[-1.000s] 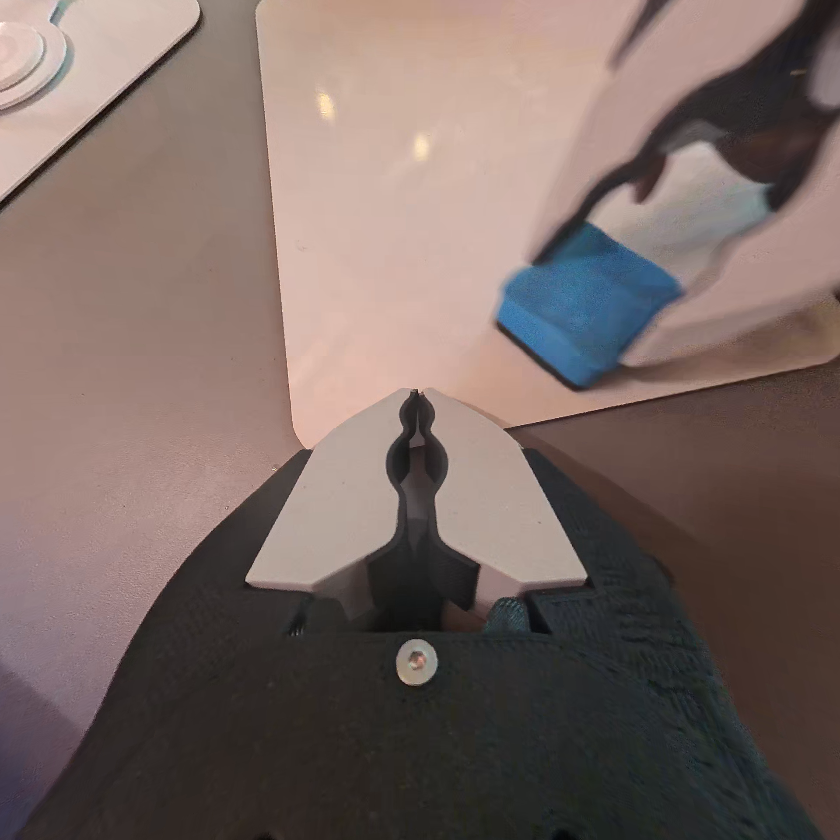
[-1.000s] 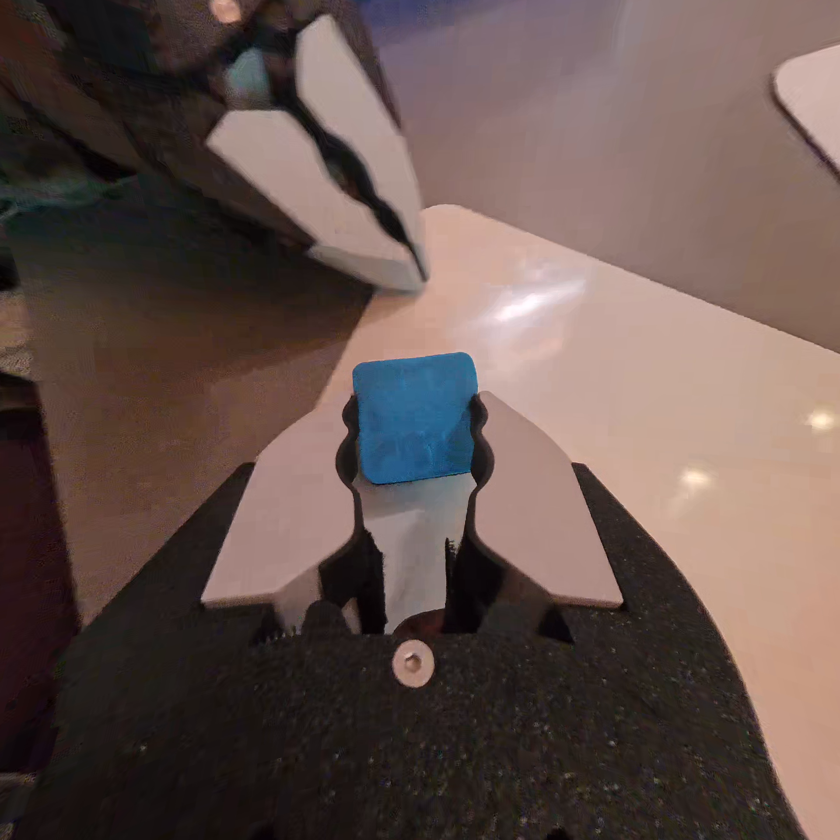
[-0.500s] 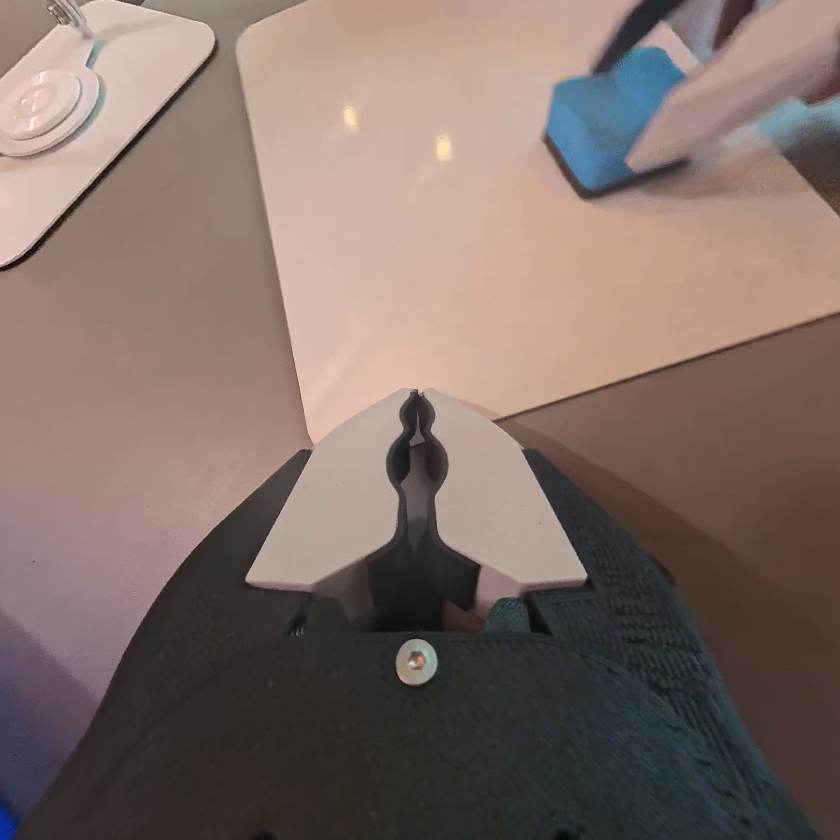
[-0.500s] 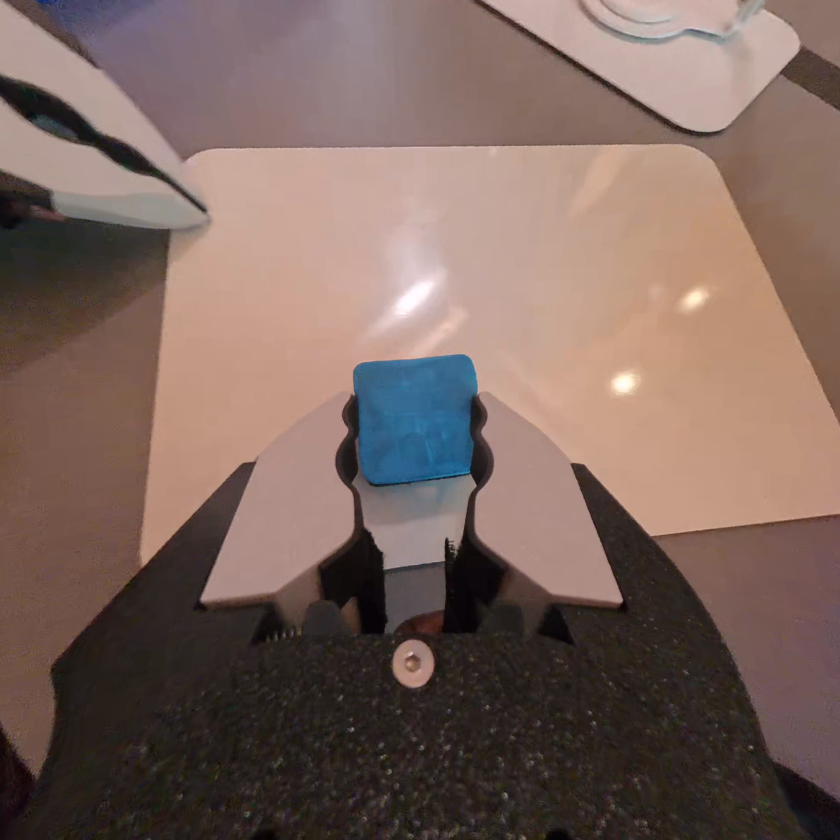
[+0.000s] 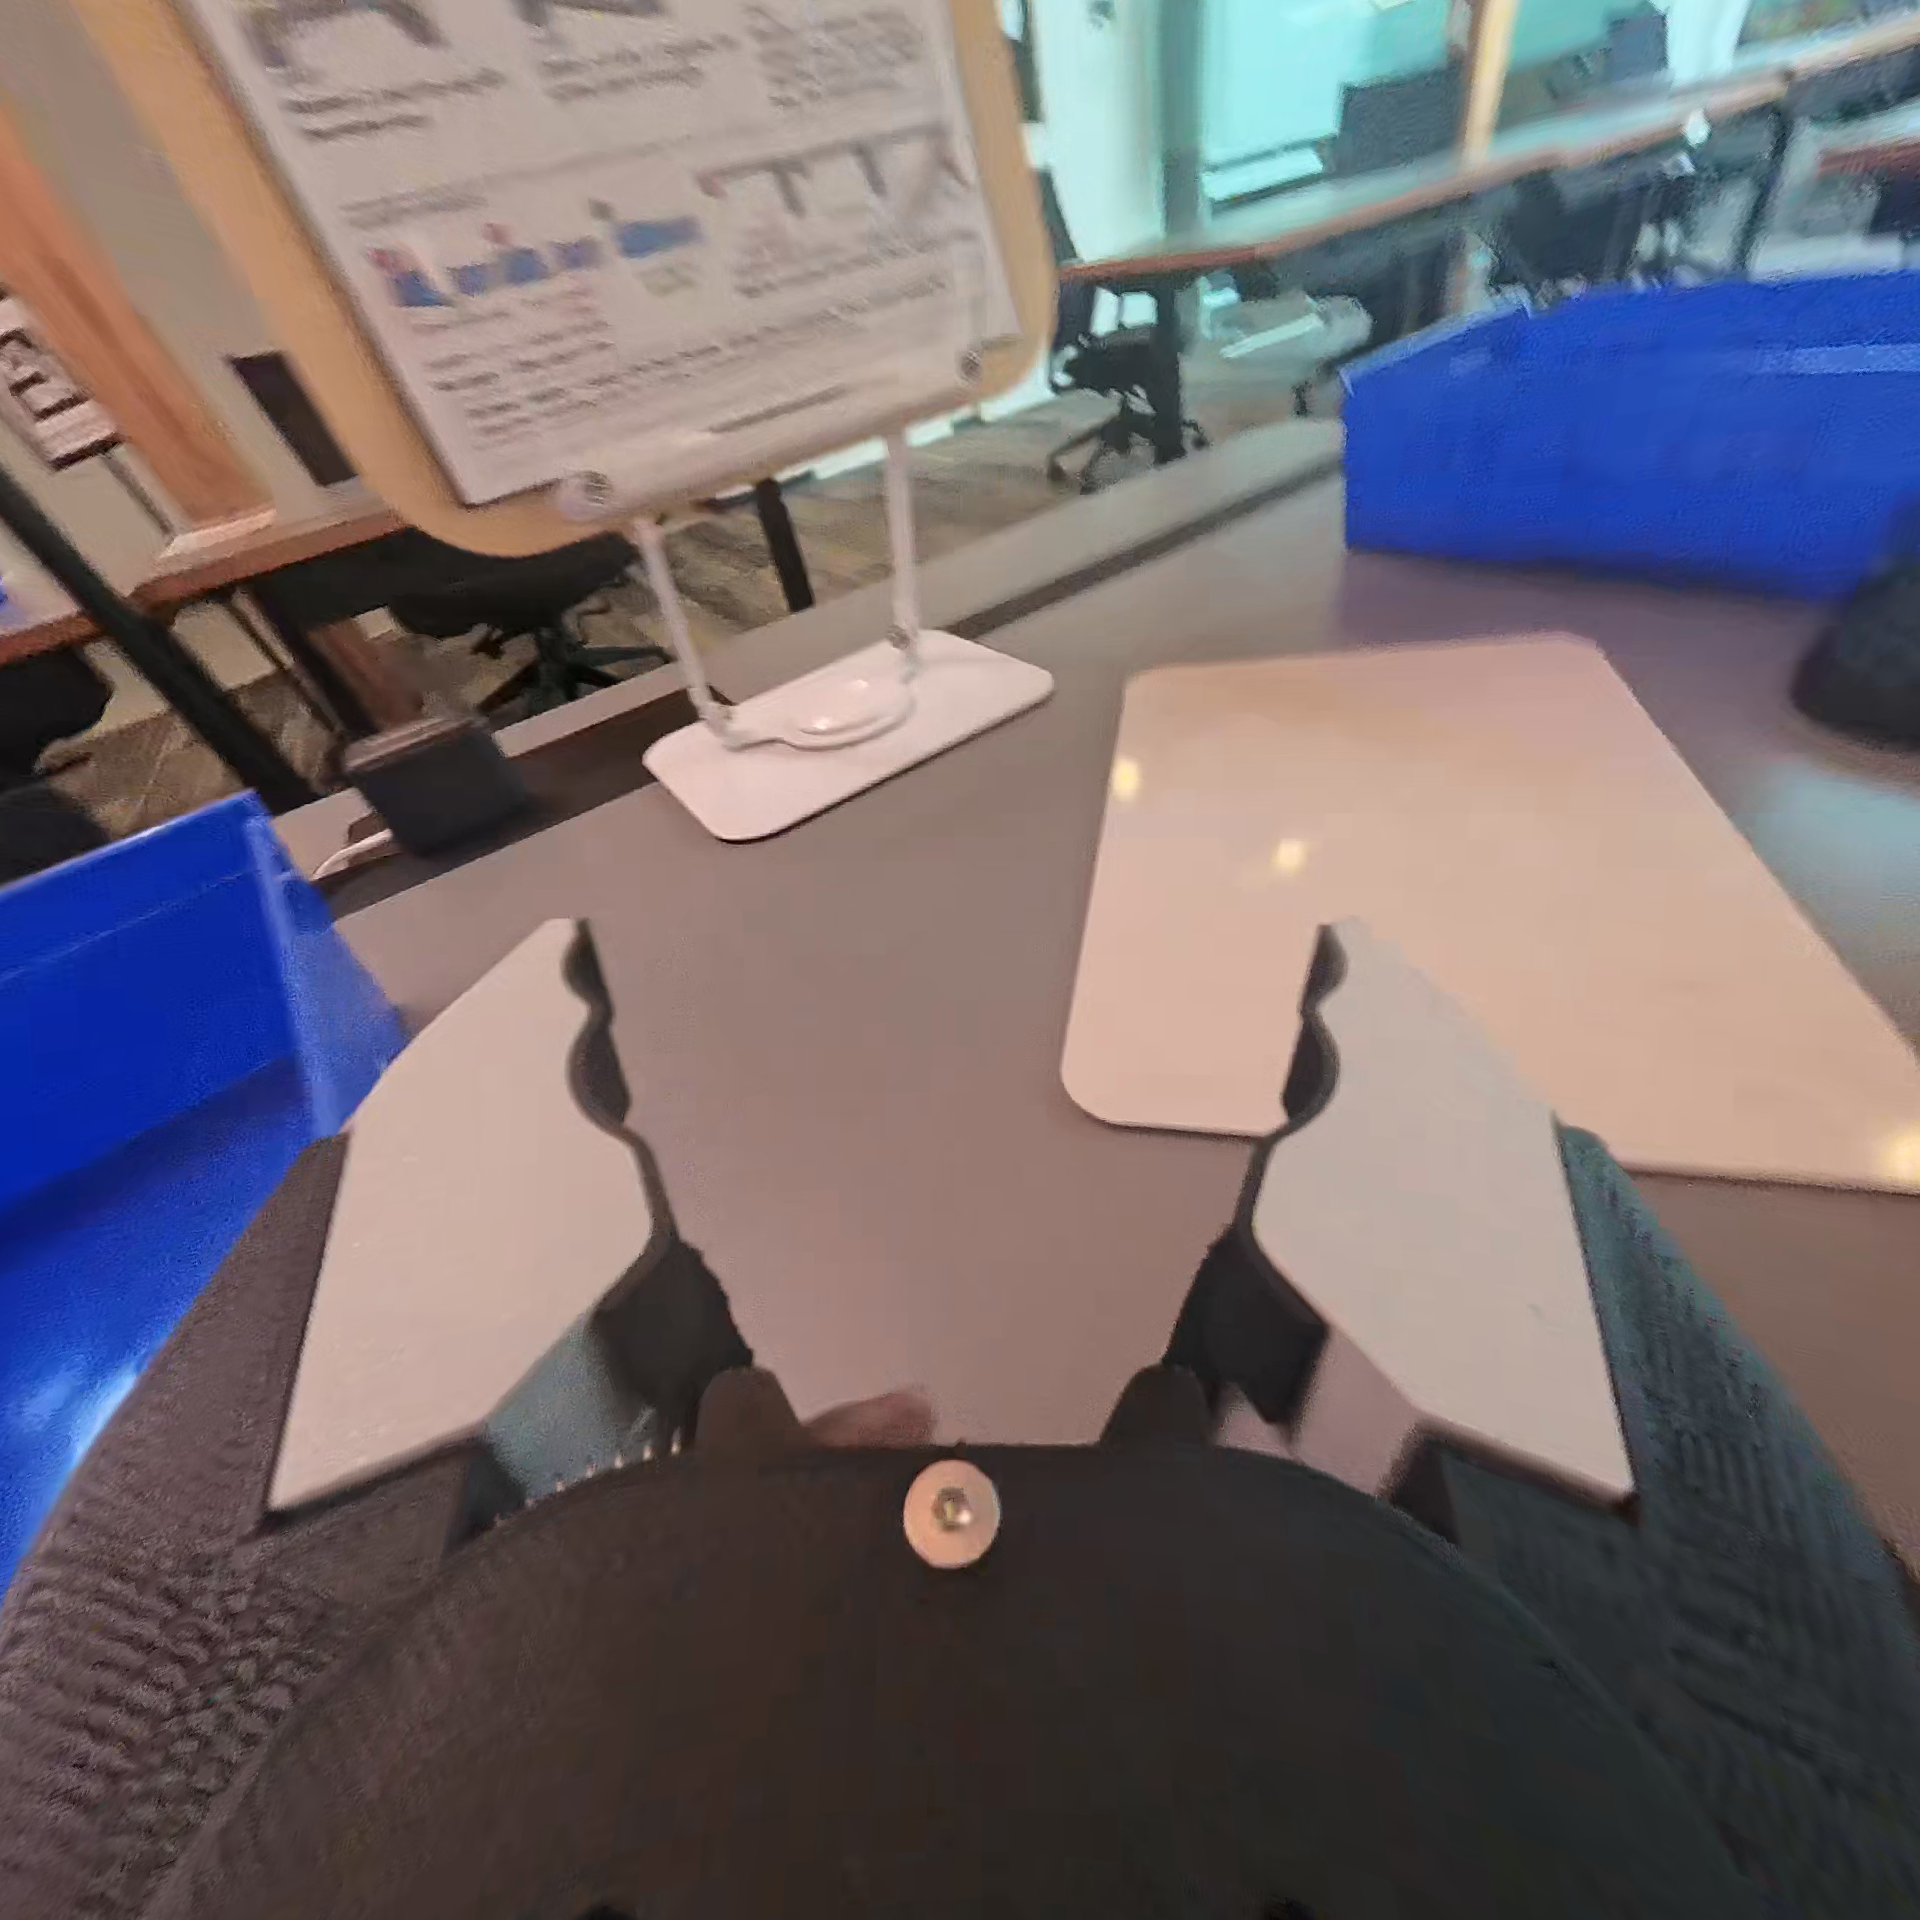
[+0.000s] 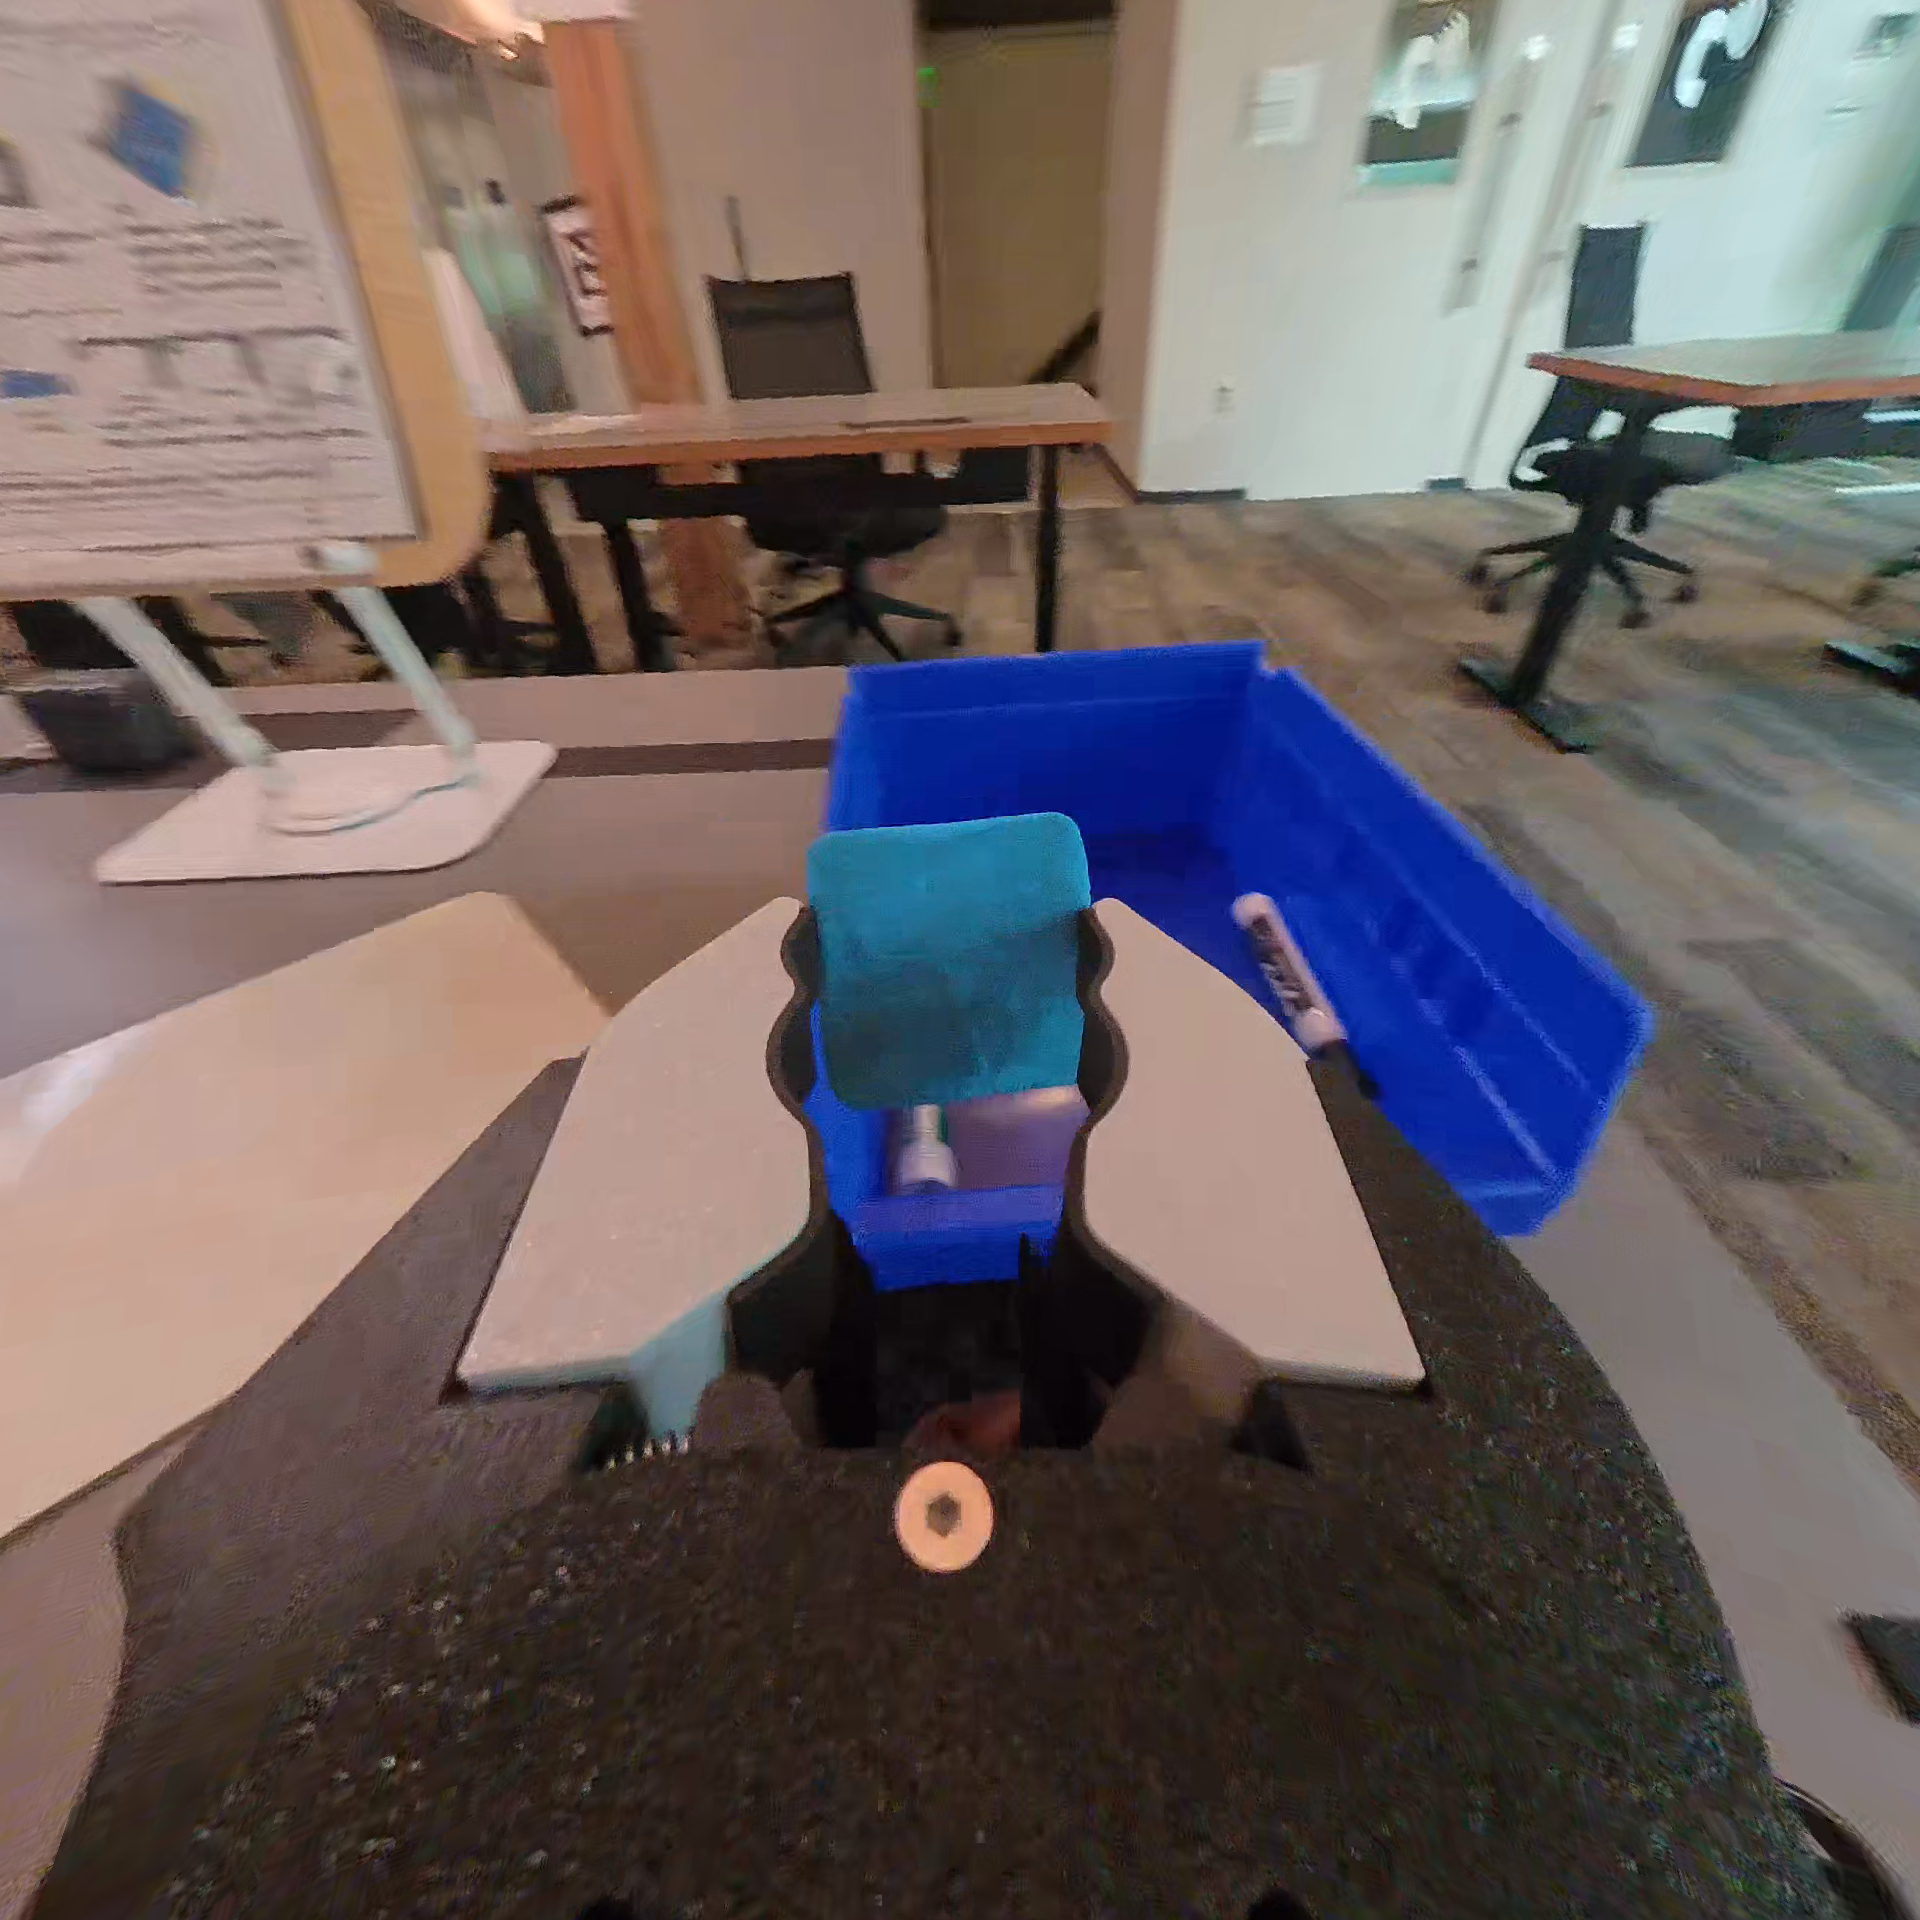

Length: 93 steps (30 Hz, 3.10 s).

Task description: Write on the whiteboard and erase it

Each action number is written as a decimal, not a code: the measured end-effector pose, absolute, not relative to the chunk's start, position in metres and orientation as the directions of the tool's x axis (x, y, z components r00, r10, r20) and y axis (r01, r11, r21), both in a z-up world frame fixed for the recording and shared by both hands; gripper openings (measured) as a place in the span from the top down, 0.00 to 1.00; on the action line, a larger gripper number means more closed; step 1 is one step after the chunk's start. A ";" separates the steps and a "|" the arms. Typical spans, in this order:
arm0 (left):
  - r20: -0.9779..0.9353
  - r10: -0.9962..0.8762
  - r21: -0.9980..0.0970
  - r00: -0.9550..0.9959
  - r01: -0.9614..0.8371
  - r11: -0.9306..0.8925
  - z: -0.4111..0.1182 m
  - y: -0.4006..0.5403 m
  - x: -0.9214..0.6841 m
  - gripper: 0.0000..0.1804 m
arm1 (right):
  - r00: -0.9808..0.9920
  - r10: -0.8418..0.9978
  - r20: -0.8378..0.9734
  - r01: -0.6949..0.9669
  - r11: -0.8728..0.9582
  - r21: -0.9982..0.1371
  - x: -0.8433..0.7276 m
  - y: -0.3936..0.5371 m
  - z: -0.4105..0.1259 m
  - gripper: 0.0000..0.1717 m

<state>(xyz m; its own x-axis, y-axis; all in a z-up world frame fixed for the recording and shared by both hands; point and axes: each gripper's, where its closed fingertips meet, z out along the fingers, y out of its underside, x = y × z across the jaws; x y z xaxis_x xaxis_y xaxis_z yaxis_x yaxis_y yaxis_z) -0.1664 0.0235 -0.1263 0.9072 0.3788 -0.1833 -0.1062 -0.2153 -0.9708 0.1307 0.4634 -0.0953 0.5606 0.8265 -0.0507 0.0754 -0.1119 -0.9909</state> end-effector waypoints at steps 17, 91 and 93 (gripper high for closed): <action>-0.182 0.678 -0.957 0.712 0.029 -0.287 -0.130 -0.053 -0.235 0.22 | 0.636 0.770 0.056 0.353 -0.226 -0.908 0.123 0.568 -0.171 0.41; 0.014 0.151 -0.983 0.988 -0.014 0.183 -0.104 0.123 -0.033 0.58 | 0.394 0.919 -0.017 -0.221 0.077 -0.972 0.020 0.279 -0.094 0.39; 0.057 0.134 -0.995 0.989 0.046 0.086 -0.132 0.144 -0.032 0.55 | 0.463 0.886 0.001 -0.131 0.070 -0.989 0.029 0.310 -0.107 0.42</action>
